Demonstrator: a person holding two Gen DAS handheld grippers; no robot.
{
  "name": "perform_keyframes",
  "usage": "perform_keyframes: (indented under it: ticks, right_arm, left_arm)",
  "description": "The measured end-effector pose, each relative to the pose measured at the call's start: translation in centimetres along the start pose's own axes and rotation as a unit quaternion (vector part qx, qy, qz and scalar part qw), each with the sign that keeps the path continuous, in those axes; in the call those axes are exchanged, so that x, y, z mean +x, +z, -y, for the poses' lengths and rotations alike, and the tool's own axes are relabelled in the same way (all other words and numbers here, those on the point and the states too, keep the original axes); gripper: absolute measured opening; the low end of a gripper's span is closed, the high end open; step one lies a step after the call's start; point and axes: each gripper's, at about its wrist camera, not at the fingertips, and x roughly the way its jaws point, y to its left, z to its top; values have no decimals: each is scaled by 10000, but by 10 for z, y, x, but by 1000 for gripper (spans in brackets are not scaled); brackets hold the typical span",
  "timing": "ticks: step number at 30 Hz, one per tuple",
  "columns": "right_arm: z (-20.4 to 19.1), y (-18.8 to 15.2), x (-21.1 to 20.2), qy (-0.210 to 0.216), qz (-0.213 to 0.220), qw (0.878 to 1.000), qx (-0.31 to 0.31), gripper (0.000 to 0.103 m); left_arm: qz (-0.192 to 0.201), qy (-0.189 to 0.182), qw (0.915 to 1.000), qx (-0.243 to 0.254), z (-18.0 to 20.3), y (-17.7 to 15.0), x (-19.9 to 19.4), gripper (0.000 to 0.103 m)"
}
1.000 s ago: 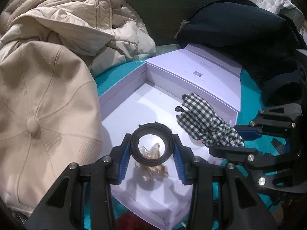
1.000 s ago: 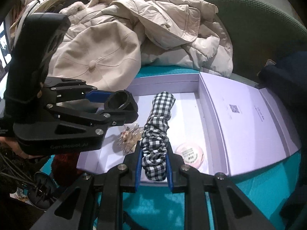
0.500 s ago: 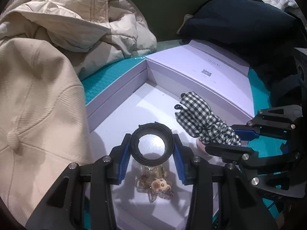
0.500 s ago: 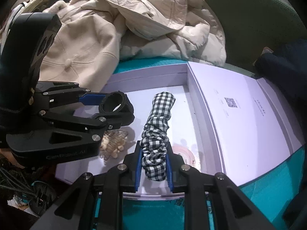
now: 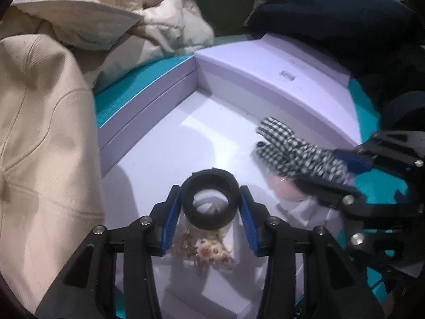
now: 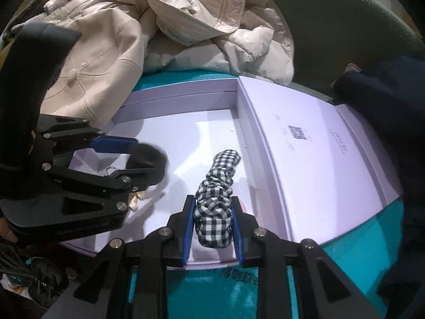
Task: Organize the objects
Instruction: 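Open the right gripper over the box while the left gripper releases the black hair tie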
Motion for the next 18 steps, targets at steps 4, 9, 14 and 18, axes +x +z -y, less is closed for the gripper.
perform_keyframes:
  ticks: [4,9,14,18]
  right_arm:
    - [-1,0,-9,-157,12,9999,-48,34]
    - [-1,1,-19,-154,57,9999,-4,34]
    - [-6,3,-35,-266,121,9996,-39,34]
    - [-10,6,-48,-308,196,9993,-17,34]
  left_arm:
    - [54,-29,9999,-124,-3,-2,-7,44]
    - [205,-6,9997,-99,-2,0,-25,47]
    - [333,-32,9994,-106,-2,-1,-47,47]
    - [450,-22,9989,-89,-3,-2,-66,47]
